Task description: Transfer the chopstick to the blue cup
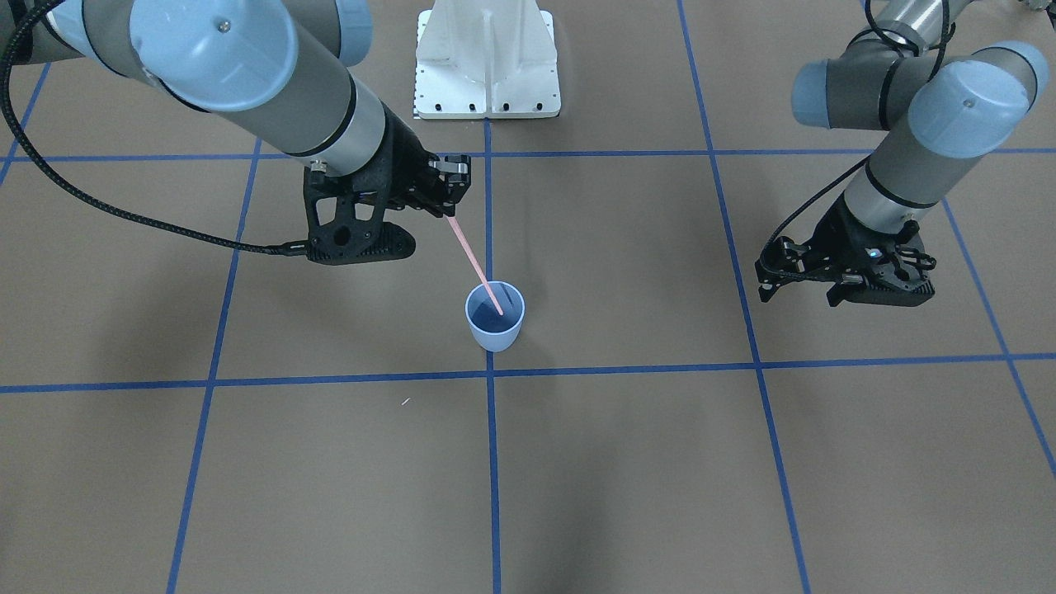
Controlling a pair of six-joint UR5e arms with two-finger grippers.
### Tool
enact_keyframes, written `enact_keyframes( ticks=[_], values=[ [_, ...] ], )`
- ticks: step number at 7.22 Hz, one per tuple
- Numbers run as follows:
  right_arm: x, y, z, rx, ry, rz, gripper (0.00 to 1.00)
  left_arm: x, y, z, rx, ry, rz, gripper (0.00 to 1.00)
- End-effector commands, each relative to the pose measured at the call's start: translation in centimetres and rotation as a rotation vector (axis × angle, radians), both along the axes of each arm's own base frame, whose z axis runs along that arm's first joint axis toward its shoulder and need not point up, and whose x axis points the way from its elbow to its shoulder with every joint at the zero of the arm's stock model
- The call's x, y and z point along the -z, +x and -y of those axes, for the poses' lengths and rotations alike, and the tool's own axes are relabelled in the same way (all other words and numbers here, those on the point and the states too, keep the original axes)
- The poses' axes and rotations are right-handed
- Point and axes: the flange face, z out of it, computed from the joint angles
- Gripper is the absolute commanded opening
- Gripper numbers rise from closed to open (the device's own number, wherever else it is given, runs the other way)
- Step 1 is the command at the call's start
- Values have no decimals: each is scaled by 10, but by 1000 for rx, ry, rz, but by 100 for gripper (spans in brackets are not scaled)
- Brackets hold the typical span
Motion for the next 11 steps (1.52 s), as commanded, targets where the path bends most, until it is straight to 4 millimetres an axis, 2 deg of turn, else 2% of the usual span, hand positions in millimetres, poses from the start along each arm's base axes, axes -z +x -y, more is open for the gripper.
enact_keyframes(
  ticks=[1,4,6,8,9,10,11],
  values=[
    [-8,-14,2,9,-12,-20,0,1,0,0,1,2,-2,98],
    [-22,-27,13,17,-25,-43,0,0,0,-1,1,0,-1,98],
    [-22,-31,12,28,-20,-42,0,1,-1,-1,1,2,-2,98],
    [-23,-35,10,28,-13,-48,75,-3,-1,-1,0,-2,1,98],
    [-22,-35,10,26,-13,-49,100,-3,-1,-1,-1,-2,3,98],
    [-21,-31,11,22,-10,-46,100,-3,-1,-1,-1,-2,3,98],
    [-20,-1,27,-21,-6,-36,100,-3,-1,-1,-1,-1,2,98]
  ],
)
